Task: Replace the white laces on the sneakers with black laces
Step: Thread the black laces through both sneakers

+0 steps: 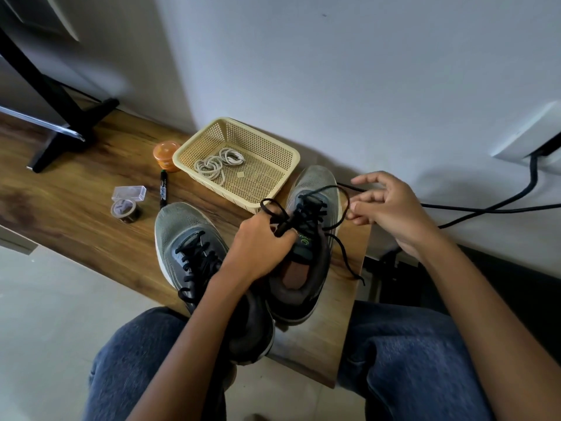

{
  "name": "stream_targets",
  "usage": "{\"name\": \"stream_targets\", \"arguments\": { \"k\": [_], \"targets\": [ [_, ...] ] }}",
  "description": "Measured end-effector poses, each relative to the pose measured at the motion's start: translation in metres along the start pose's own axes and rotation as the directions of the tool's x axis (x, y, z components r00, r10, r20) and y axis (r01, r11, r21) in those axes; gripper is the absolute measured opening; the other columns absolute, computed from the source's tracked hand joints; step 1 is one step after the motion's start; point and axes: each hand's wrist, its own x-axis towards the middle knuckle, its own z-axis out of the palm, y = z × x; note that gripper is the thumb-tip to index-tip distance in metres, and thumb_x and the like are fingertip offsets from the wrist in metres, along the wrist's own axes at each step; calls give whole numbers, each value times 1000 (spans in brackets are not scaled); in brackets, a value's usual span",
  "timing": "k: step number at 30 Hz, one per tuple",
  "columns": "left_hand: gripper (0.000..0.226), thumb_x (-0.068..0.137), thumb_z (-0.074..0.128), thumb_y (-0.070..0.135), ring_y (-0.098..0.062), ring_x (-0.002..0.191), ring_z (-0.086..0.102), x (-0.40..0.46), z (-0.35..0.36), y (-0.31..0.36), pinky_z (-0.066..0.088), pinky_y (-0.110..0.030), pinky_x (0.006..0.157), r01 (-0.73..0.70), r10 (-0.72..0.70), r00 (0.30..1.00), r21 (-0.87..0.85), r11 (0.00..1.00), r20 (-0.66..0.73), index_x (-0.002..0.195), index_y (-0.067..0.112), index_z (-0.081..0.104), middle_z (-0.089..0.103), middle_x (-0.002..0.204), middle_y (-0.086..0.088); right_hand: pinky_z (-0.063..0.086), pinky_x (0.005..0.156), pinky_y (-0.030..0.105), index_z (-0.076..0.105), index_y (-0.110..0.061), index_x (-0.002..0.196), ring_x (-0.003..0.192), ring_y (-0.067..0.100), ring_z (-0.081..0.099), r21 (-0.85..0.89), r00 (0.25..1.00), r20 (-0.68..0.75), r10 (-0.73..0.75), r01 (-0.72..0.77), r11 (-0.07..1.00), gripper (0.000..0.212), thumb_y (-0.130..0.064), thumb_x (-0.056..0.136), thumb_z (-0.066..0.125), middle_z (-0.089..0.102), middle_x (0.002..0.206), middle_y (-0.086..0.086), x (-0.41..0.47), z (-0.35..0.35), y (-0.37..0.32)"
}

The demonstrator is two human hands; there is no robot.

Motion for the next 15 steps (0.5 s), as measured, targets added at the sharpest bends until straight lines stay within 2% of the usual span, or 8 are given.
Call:
{"name": "stream_targets", "arguments": {
  "k": [3,6,8,10,12,15],
  "targets": [
    [19,87,59,23,-19,97,59,1,-8,-3,42,-28,80,17,-14,999,-72,997,41,106,22,60,65,102,1,55,65,26,51,-12,113,69,14,65,-67,988,-156,-15,5,998,33,6,85,55,67,83,5,1,5,-2],
    [16,88,54,18,-18,94,60,0,-12,-3,45,-29,79,19,-15,999,-116,993,37,101,23,62,67,98,1,53,72,37,53,-22,91,75,19,61,-177,964,-248,-93,49,983,21,-2,83,53,60,79,1,-1,5,-5],
    [15,88,54,19,-18,95,61,2,-14,-5,47,-32,84,12,-8,999,-117,993,37,100,23,64,67,98,1,48,69,33,58,-21,80,72,14,57,-220,976,-146,-164,130,967,15,-6,82,58,59,76,-1,-6,6,-10],
    [17,88,58,22,-18,97,61,1,-16,-6,47,-32,86,-7,13,998,-106,994,63,104,22,65,67,100,1,45,64,24,64,-19,77,66,5,55,-284,973,78,-216,230,931,10,-10,82,64,62,72,-6,-14,13,-13],
    [28,86,61,28,-18,100,59,-1,-16,-6,44,-29,84,-41,50,991,-75,996,124,112,21,64,67,105,0,46,65,24,69,-23,77,66,1,56,-376,940,254,-228,313,872,4,-24,79,72,64,74,-7,-17,24,-12],
    [32,91,58,23,-24,106,58,-1,-7,-7,42,-29,83,-134,123,975,52,990,184,120,12,58,63,112,-9,43,67,23,71,-23,84,74,1,50,-521,910,320,-264,402,753,16,-36,76,77,59,80,-10,-16,43,-8]
  ]
}}
